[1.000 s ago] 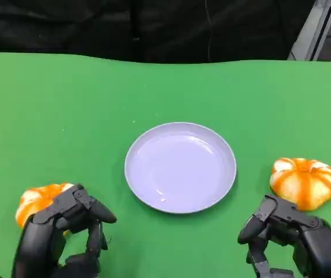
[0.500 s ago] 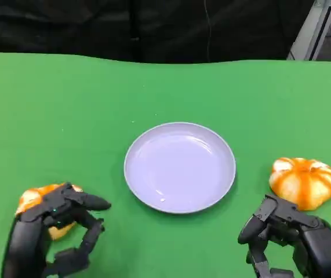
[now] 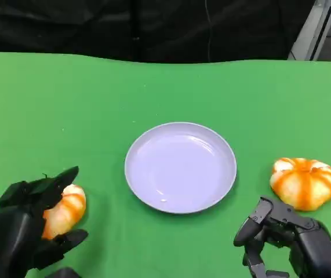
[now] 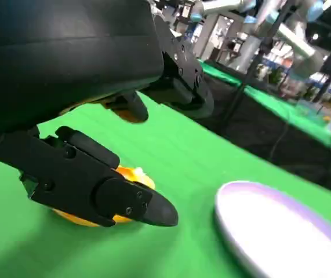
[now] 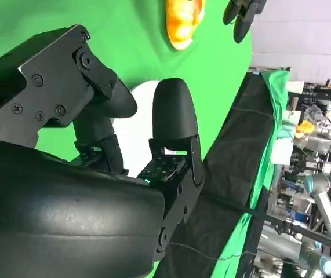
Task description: Grasp the bread from the table and place it into the plate.
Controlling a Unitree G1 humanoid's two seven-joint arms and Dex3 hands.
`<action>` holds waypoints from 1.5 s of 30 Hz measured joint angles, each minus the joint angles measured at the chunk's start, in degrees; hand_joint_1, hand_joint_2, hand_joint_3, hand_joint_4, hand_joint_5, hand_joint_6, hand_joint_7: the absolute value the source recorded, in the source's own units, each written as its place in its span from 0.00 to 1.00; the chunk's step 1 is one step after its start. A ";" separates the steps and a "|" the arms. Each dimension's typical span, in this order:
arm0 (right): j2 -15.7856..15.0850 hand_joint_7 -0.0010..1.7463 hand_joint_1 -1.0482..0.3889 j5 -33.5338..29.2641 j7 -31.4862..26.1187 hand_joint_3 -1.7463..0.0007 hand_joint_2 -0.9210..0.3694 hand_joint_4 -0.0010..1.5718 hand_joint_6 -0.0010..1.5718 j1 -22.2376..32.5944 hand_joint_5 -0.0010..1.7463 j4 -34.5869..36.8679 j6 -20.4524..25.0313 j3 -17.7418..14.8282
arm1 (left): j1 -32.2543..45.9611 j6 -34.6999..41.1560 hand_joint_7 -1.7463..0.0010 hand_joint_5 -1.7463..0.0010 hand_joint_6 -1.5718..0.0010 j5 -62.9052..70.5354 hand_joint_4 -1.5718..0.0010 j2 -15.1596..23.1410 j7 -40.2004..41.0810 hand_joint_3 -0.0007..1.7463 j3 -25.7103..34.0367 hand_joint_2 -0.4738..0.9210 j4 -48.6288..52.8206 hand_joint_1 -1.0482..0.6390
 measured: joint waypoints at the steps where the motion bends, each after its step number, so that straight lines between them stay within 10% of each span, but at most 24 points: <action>1: 0.01 0.83 0.77 -0.01 -0.07 0.24 0.39 0.45 0.45 0.02 0.95 -0.09 0.06 0.08 | -0.17 3.07 1.00 0.74 0.82 2.85 0.98 0.69 -0.47 0.09 -0.87 1.00 -1.03 0.27; 15: -0.14 0.81 0.77 0.43 0.05 0.25 0.39 0.44 0.45 -0.50 0.96 0.07 0.41 -0.31 | -12.82 28.13 1.00 0.75 0.84 13.54 0.99 5.27 -17.21 0.04 -12.16 1.00 4.82 0.25; 23: -0.08 0.81 0.77 0.31 -0.06 0.26 0.38 0.45 0.45 -0.43 0.95 0.10 0.49 -0.34 | -18.34 28.97 0.97 0.72 0.77 10.07 0.89 6.44 -18.73 0.05 -17.04 1.00 12.34 0.31; 25: -0.05 0.80 0.77 0.23 -0.09 0.26 0.38 0.45 0.45 -0.55 0.95 0.10 0.46 -0.20 | -19.89 27.81 0.94 0.68 0.65 7.74 0.75 6.45 -18.65 0.08 -17.94 1.00 15.90 0.40; 26: -0.04 0.80 0.77 0.26 -0.09 0.26 0.37 0.45 0.45 -0.51 0.96 0.10 0.47 -0.20 | -20.52 27.29 0.88 0.41 0.48 6.44 0.64 6.45 -18.37 0.11 -17.99 1.00 16.94 0.45; 30: -0.04 0.80 0.77 0.26 -0.09 0.26 0.37 0.45 0.45 -0.23 0.96 0.08 0.49 -0.18 | -21.12 22.04 0.84 0.20 0.37 1.37 0.59 6.71 -11.58 0.13 -17.30 1.00 20.64 0.48; 32: -0.05 0.80 0.77 0.24 -0.09 0.26 0.37 0.44 0.45 -0.18 0.96 0.05 0.50 -0.16 | -21.05 20.54 0.23 0.04 0.53 0.04 0.50 7.08 -9.47 0.35 -17.37 0.88 21.28 0.47; 34: -0.05 0.80 0.77 0.22 -0.09 0.26 0.37 0.44 0.45 -0.13 0.96 0.03 0.50 -0.15 | -20.58 18.55 0.05 0.01 0.58 -0.81 0.47 7.62 -6.88 0.44 -17.24 0.83 20.98 0.48; 45: -0.01 0.80 0.75 0.14 -0.23 0.27 0.37 0.44 0.45 -0.11 0.95 0.00 0.74 0.12 | -18.30 12.46 0.00 0.00 0.60 -2.52 0.48 9.69 -1.17 0.58 -17.23 0.76 17.25 0.49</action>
